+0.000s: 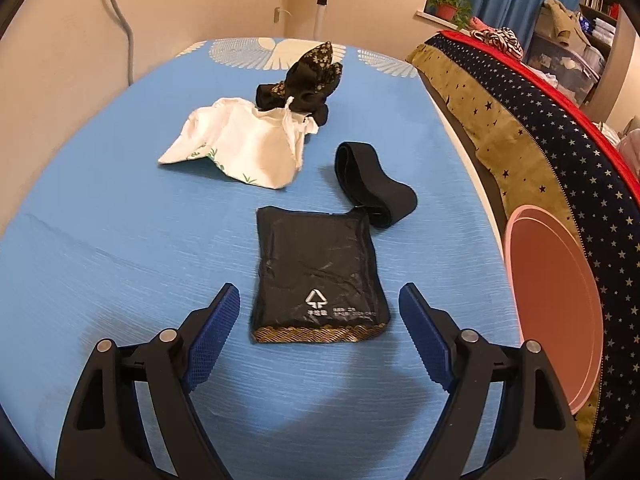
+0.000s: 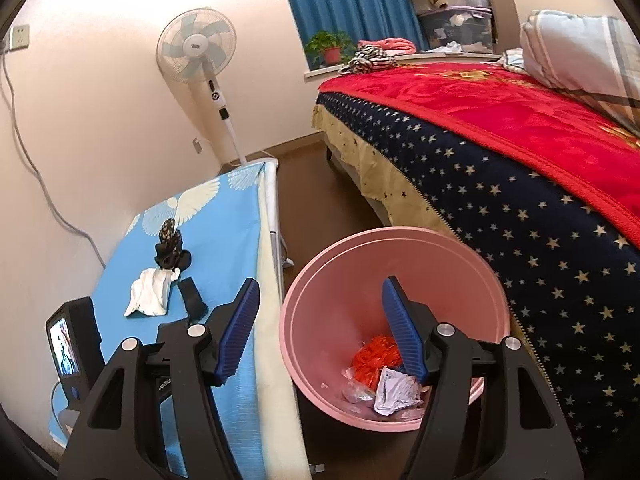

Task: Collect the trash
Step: 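Move both open tools back toward the black pouch and black strap on the pad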

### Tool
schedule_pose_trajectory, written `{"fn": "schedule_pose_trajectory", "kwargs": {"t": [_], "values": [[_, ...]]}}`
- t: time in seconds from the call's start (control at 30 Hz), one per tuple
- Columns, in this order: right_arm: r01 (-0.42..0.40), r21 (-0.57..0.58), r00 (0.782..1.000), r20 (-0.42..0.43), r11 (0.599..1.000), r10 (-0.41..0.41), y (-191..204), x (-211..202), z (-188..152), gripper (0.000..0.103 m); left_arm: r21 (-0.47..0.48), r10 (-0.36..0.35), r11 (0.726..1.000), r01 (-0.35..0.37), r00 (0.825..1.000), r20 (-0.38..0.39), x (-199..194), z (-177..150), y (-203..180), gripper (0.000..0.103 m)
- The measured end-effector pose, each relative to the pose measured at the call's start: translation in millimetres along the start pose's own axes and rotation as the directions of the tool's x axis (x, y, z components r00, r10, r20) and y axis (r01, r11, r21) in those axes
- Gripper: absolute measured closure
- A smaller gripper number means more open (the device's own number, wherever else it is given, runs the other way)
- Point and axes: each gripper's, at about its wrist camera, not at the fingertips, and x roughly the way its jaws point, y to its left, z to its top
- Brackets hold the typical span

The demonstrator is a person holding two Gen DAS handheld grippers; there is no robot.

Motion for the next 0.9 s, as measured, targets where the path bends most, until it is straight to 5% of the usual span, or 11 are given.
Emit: {"fn": "schedule_pose_trajectory", "kwargs": {"t": [0.23,0.3,0.9], "values": [[-0.031,-0.033,0.999,-0.034,0.999,0.03,21.7,21.4,-4.9,0.039,-0.014,-0.024,1.0,0.024,1.0,-0.001,-0.8,4.4,17.6,0.049],[-0.048,-0.041,0.998,-0.047,0.998,0.046,30.4,29.7,-7.5,0.039,-0.025,-0.021,0.999,0.021,1.0,0.009,-2.4,5.7,26.1,0.066],[-0.201,-0.102,0.968,-0.176,0.974,0.182,100.8,108.6,-22.9,0.039,-0.121,0.011,0.993,-0.001,0.996,0.086,-17.3,14.6,81.4,0.067]]}}
